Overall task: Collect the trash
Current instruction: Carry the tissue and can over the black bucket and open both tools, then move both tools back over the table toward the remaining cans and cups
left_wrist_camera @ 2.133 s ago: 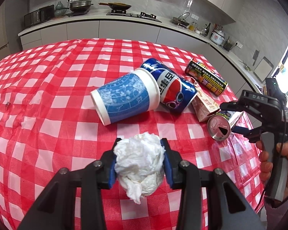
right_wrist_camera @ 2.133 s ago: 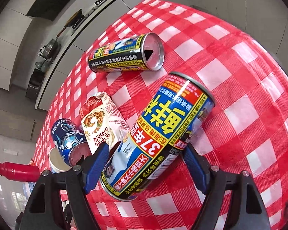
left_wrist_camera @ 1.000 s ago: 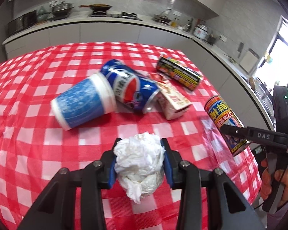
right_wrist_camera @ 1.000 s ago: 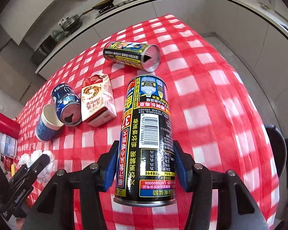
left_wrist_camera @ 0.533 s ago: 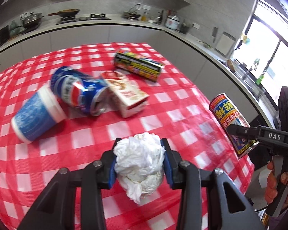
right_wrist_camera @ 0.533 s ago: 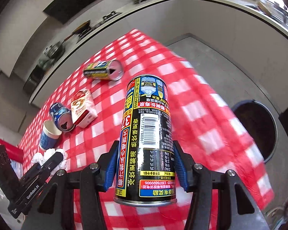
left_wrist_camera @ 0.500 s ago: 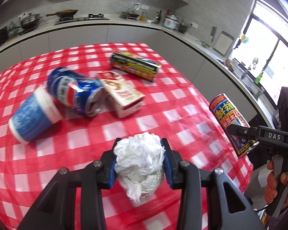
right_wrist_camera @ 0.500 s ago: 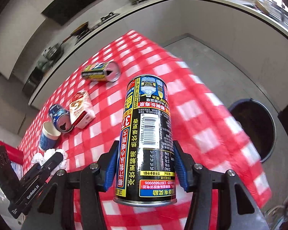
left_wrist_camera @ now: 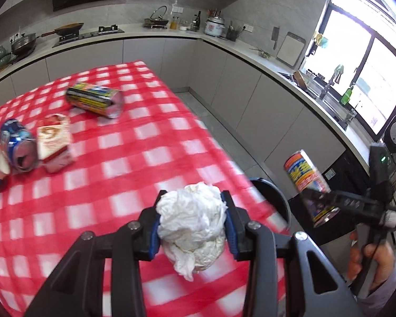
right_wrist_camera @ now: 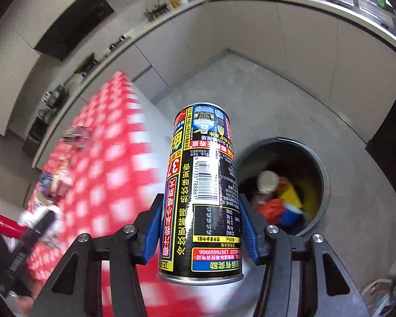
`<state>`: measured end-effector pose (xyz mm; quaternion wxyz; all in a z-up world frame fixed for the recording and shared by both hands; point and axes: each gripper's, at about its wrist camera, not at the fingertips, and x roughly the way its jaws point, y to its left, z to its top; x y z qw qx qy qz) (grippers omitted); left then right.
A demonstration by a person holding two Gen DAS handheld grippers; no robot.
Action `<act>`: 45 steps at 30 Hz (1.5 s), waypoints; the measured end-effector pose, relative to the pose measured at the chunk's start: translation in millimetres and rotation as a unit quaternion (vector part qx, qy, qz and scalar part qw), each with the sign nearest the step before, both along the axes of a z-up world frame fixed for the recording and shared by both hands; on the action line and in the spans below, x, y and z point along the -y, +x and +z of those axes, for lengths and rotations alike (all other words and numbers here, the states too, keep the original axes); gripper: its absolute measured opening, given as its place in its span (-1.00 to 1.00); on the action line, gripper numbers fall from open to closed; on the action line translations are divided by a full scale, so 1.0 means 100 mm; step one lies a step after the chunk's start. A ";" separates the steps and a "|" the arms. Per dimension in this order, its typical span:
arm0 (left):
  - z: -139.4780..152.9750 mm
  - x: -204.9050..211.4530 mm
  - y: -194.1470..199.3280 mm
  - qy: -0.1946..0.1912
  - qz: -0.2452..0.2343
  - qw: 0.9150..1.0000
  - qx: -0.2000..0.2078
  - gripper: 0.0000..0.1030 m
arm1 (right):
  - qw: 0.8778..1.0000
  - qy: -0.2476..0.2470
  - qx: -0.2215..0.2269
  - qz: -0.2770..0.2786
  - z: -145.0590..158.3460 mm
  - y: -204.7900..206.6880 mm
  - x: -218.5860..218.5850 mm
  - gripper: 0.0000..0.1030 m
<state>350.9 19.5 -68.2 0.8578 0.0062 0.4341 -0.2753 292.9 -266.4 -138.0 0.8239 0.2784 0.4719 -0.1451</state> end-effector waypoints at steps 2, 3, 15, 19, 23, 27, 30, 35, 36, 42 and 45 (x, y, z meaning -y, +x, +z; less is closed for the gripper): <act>0.00 0.33 -0.06 -0.001 -0.002 1.000 -0.009 -0.21 | 1.000 0.007 -0.018 0.011 -0.18 -0.11 0.32 0.07; -0.01 0.50 -0.08 0.000 -0.006 1.000 -0.015 -0.21 | 0.999 0.011 -0.029 0.017 -0.30 -0.15 0.49 0.07; -0.57 1.91 -0.04 0.061 -0.032 0.994 -0.089 -0.21 | 0.990 0.051 -0.119 0.052 -1.32 -0.14 1.28 0.08; -0.76 2.12 0.01 0.085 -0.028 0.991 -0.104 -0.18 | 0.987 0.049 -0.140 0.057 -1.50 -0.02 1.38 0.19; -0.89 2.24 0.05 0.109 -0.019 0.987 -0.119 -0.05 | 0.988 0.058 -0.135 0.050 -1.50 0.00 1.53 0.26; -0.89 2.28 0.05 0.118 -0.003 0.986 -0.121 0.38 | 0.991 0.060 -0.116 0.036 -1.32 -0.09 1.63 0.27; -0.79 2.22 0.04 0.112 -0.002 0.987 -0.111 0.42 | 0.993 0.051 -0.098 0.033 -1.13 -0.10 1.66 0.27; -0.56 2.12 0.00 0.102 0.002 0.992 -0.079 0.42 | 0.997 0.031 -0.071 0.030 -0.79 -0.13 1.64 0.27; -0.50 2.08 -0.02 0.103 0.004 0.992 -0.070 0.42 | 0.997 0.025 -0.067 0.029 -0.72 -0.14 1.62 0.27; -0.13 1.69 -0.07 0.084 0.027 0.996 -0.032 0.42 | 0.999 -0.007 -0.031 0.024 -0.25 -0.14 1.39 0.27; 0.04 1.39 -0.09 0.073 0.044 0.996 -0.013 0.42 | 0.999 -0.017 -0.008 0.031 0.00 -0.07 1.17 0.27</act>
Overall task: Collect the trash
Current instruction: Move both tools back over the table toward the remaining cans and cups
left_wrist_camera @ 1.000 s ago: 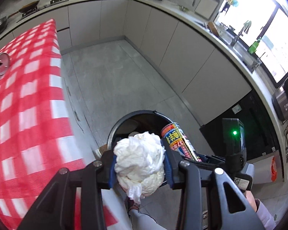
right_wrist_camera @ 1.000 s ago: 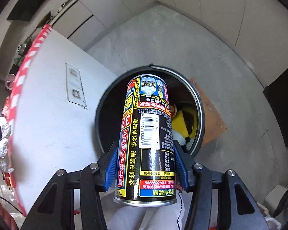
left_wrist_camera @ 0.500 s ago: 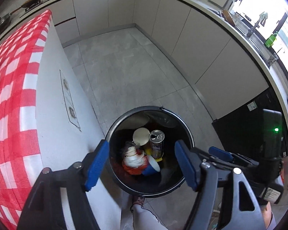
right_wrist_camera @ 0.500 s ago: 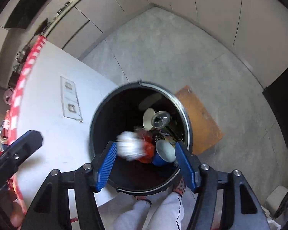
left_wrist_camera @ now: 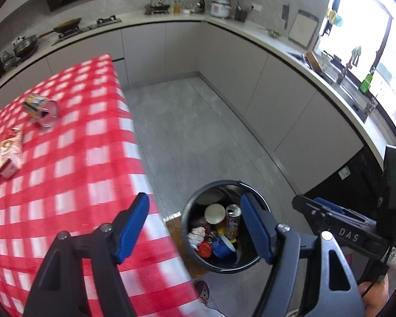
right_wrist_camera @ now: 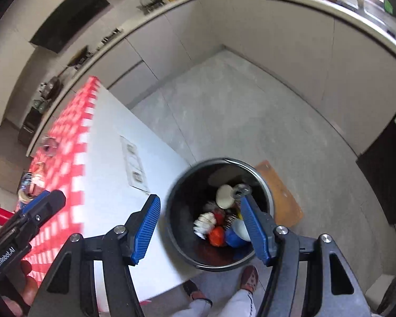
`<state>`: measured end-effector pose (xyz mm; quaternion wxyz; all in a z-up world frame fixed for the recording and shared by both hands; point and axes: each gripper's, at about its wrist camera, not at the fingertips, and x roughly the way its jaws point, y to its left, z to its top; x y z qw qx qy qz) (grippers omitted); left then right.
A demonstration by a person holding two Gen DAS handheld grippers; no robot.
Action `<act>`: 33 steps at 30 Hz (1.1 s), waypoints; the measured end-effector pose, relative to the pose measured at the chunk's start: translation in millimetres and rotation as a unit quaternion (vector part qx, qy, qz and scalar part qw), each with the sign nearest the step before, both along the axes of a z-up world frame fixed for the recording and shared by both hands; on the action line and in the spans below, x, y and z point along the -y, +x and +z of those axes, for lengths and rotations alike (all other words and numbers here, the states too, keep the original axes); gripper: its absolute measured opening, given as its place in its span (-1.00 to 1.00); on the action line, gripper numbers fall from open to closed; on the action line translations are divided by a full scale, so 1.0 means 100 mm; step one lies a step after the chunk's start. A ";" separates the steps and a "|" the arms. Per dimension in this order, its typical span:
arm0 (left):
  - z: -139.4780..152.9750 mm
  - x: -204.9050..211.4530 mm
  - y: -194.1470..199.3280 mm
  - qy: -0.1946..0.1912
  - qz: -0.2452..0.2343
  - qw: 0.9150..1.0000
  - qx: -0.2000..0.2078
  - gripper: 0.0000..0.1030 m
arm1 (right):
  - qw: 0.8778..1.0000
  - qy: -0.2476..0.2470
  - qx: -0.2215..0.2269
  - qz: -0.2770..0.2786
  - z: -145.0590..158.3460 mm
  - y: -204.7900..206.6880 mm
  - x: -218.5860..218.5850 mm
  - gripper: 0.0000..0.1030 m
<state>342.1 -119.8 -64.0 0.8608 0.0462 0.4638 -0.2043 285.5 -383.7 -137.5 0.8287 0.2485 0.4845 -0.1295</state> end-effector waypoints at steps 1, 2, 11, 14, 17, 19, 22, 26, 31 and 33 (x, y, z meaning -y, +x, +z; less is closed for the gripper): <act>0.06 -0.13 -0.01 -0.001 0.007 1.000 0.008 0.42 | 1.000 -0.004 0.009 0.006 0.11 0.04 -0.12 0.27; 0.11 -0.27 -0.01 -0.003 0.014 1.000 0.014 0.43 | 1.000 -0.006 0.014 0.010 0.16 0.07 -0.22 0.29; 0.37 -1.48 -0.02 0.008 0.093 0.994 0.062 0.51 | 0.994 -0.029 0.064 0.084 0.68 0.46 -1.57 0.36; 0.37 -1.92 0.00 0.010 0.117 0.991 0.068 0.51 | 0.990 -0.040 0.074 0.109 0.76 0.62 -2.07 0.39; 0.37 -2.27 0.03 0.011 0.136 0.988 0.070 0.51 | 0.988 -0.039 0.078 0.130 0.77 0.77 -2.48 0.40; 0.37 -2.51 0.05 0.012 0.149 0.986 0.071 0.51 | 0.986 -0.038 0.078 0.142 0.75 0.86 -2.73 0.40; 0.35 -2.80 0.09 0.014 0.165 0.984 0.071 0.51 | 0.984 -0.036 0.077 0.159 0.72 0.97 -3.07 0.40; 0.30 -3.06 0.15 0.021 0.181 0.981 0.067 0.51 | 0.981 -0.035 0.074 0.176 0.69 1.11 -3.41 0.40; 0.18 -3.28 0.27 0.027 0.205 0.977 0.051 0.51 | 0.978 -0.035 0.061 0.196 0.62 1.28 -3.63 0.40; 0.18 -3.31 0.31 0.029 0.215 0.975 0.055 0.51 | 0.976 -0.035 0.059 0.205 0.61 1.36 -3.67 0.40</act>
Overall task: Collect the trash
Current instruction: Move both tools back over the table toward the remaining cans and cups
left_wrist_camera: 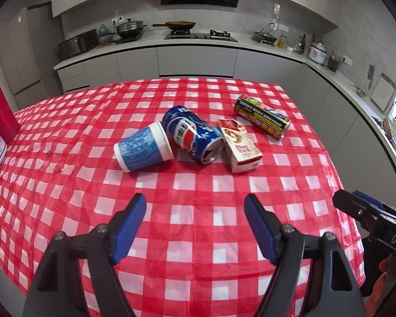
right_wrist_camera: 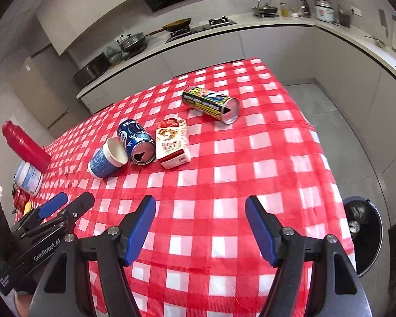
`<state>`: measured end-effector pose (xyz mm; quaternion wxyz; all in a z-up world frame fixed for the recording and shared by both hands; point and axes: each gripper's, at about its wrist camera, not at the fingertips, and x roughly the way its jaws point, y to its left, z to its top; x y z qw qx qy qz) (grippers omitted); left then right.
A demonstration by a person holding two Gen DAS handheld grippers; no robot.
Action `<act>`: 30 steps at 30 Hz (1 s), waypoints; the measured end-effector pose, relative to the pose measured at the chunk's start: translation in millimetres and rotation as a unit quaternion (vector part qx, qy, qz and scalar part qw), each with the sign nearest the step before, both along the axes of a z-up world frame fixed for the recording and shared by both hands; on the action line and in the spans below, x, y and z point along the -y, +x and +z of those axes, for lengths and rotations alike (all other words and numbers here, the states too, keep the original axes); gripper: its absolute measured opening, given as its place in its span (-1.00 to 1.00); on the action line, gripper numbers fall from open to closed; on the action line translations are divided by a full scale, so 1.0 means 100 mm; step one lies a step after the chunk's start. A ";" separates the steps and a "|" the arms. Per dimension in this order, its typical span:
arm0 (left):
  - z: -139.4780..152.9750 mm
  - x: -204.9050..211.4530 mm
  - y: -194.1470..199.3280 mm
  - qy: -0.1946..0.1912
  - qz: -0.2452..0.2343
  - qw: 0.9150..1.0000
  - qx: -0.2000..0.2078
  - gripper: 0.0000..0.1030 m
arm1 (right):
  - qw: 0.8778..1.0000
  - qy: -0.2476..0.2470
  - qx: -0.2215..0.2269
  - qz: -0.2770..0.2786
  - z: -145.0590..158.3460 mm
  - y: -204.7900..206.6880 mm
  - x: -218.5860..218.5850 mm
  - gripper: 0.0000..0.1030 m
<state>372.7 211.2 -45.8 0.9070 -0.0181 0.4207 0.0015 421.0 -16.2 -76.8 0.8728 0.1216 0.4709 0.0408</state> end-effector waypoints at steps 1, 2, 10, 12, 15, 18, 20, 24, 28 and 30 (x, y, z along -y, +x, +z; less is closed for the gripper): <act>0.01 -0.02 0.01 0.003 0.007 1.000 0.004 0.51 | 1.000 -0.001 0.001 0.006 0.00 0.04 -0.01 0.40; 0.02 -0.02 0.03 0.006 0.014 1.000 0.006 0.51 | 1.000 -0.003 0.002 0.012 0.00 0.07 -0.02 0.40; 0.14 -0.03 0.12 0.008 0.041 0.999 0.020 0.51 | 0.999 -0.019 0.017 0.037 0.08 0.31 -0.07 0.40; 0.15 -0.03 0.13 0.004 0.043 0.999 0.019 0.51 | 0.999 -0.025 0.019 0.042 0.11 0.35 -0.08 0.40; 0.15 -0.01 0.15 0.005 0.042 0.999 0.018 0.51 | 0.998 -0.021 0.018 0.048 0.11 0.41 -0.08 0.40; 0.16 0.01 0.16 0.002 0.040 0.999 0.017 0.51 | 0.998 -0.024 0.018 0.053 0.12 0.43 -0.10 0.40; 0.18 0.01 0.16 0.000 0.039 0.999 0.018 0.51 | 0.998 -0.025 0.017 0.056 0.12 0.43 -0.11 0.40; 0.21 0.02 0.17 -0.004 0.035 0.999 0.019 0.51 | 0.998 -0.027 0.018 0.055 0.13 0.43 -0.12 0.40; 0.21 0.05 0.18 -0.005 0.029 0.999 0.015 0.51 | 0.998 -0.030 0.016 0.054 0.13 0.44 -0.12 0.40; 0.21 0.06 0.19 -0.005 0.027 1.000 0.010 0.51 | 0.998 -0.033 0.015 0.055 0.13 0.44 -0.12 0.40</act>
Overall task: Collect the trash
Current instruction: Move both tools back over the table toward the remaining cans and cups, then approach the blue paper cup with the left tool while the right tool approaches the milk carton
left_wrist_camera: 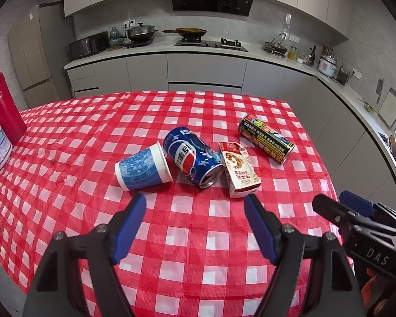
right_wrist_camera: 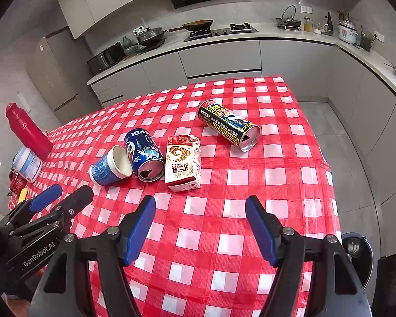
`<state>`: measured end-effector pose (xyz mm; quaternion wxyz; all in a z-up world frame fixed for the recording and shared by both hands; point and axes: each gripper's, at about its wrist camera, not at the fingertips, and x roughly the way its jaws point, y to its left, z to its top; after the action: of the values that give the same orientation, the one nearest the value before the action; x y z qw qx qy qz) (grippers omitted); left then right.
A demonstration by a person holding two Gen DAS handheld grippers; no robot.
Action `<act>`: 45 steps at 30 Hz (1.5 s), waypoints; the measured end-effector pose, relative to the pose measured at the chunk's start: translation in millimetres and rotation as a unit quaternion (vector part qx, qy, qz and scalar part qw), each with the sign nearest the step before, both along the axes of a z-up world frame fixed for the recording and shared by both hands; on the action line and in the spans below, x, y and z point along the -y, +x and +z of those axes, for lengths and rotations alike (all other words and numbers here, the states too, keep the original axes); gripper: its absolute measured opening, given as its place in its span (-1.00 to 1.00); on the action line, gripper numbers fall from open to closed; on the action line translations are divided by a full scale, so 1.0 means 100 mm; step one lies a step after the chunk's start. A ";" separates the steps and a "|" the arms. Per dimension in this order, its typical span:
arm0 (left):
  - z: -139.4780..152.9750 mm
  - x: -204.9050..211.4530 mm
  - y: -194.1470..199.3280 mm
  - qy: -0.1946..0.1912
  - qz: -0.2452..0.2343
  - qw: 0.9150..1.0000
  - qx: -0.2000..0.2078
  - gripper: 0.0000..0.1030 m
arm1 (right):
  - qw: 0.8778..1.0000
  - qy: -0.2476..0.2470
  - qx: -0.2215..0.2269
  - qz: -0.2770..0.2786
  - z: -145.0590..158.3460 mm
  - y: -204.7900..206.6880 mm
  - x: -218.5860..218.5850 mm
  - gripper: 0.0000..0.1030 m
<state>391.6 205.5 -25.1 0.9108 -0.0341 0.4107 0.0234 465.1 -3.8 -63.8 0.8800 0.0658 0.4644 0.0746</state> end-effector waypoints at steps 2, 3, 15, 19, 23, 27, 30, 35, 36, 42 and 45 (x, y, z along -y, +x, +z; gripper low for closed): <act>-0.01 0.01 0.01 0.002 -0.002 1.000 -0.004 0.51 | 1.000 0.000 -0.001 0.000 0.00 0.00 0.00 0.40; -0.01 0.02 0.01 0.004 -0.003 1.000 -0.005 0.51 | 1.000 -0.001 -0.001 0.000 0.00 0.00 0.00 0.40; -0.03 0.07 -0.01 0.019 -0.015 1.000 -0.012 0.51 | 1.000 -0.006 -0.001 -0.003 -0.01 -0.03 -0.01 0.40; -0.02 0.12 -0.02 0.018 -0.026 0.999 -0.014 0.51 | 1.000 -0.006 -0.001 -0.005 0.00 -0.04 -0.01 0.40; -0.02 0.17 -0.03 0.018 -0.036 0.999 -0.017 0.51 | 1.000 -0.007 -0.002 -0.010 0.00 -0.06 0.01 0.40; -0.02 0.21 -0.03 0.020 -0.044 0.999 -0.019 0.51 | 1.000 -0.009 -0.002 -0.015 0.01 -0.08 0.04 0.40; -0.02 0.24 -0.04 0.021 -0.048 0.998 -0.019 0.51 | 1.000 -0.011 -0.001 -0.019 0.02 -0.09 0.06 0.40; -0.02 0.27 -0.05 0.019 -0.053 0.998 -0.019 0.51 | 1.000 -0.013 -0.001 -0.023 0.02 -0.09 0.07 0.40; -0.02 0.27 -0.05 0.018 -0.054 0.998 -0.019 0.51 | 1.000 -0.014 -0.001 -0.024 0.02 -0.09 0.07 0.40; -0.06 0.26 -0.03 0.014 -0.054 0.998 -0.020 0.51 | 0.999 -0.026 -0.001 -0.030 0.02 -0.07 0.07 0.40; -0.11 0.19 0.00 0.010 -0.047 0.998 -0.027 0.51 | 0.998 -0.043 0.002 -0.036 0.03 -0.05 0.05 0.40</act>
<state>391.3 186.1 -35.9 0.8998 -0.0055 0.4360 -0.0144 460.0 -8.5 -61.0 0.8852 0.0443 0.4625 0.0231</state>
